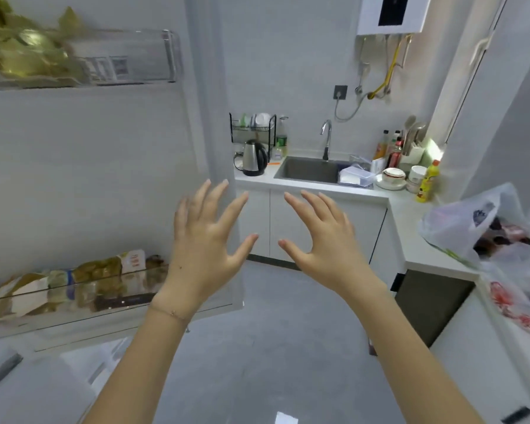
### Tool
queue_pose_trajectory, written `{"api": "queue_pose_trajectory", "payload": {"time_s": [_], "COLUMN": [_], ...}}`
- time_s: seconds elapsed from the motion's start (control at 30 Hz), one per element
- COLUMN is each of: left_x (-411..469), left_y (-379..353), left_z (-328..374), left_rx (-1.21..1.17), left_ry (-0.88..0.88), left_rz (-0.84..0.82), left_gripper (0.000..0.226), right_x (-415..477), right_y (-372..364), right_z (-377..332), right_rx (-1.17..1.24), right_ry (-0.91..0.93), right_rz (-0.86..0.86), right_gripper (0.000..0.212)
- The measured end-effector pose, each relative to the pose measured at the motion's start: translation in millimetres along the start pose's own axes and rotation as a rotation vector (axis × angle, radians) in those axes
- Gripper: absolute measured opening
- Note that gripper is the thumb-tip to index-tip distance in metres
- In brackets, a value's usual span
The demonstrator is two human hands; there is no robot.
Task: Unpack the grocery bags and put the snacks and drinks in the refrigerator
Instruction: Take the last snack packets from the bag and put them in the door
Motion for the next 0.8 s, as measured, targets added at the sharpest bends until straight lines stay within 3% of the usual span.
{"api": "queue_pose_trajectory", "payload": {"time_s": [0.27,0.8], "left_x": [45.4,199.2], "left_y": [-88.0,-268.4], "left_z": [139.1,360.4], "left_rx": [-0.105,-0.354], "left_ry": [-0.098,-0.445], "left_rz": [-0.08,-0.17], "left_gripper": [0.066,0.071], "right_x": [-49.6,-90.3], "right_y": [59.9,152.0], "right_z": [144.2,400.3], "right_rx": [-0.084,-0.291], "right_ry": [-0.179,-0.639], "right_rz": [-0.033,0.152], "right_gripper": [0.073,0.072]}}
Point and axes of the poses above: each hand's wrist, its own x-axis towards the middle knuckle, its own y-axis out of the back of the hand, z = x × y, the point moved 6 cm from there along x, towards the middle knuckle, and after that the axes turned 2 degrees about -z, right-handed, at the moved point
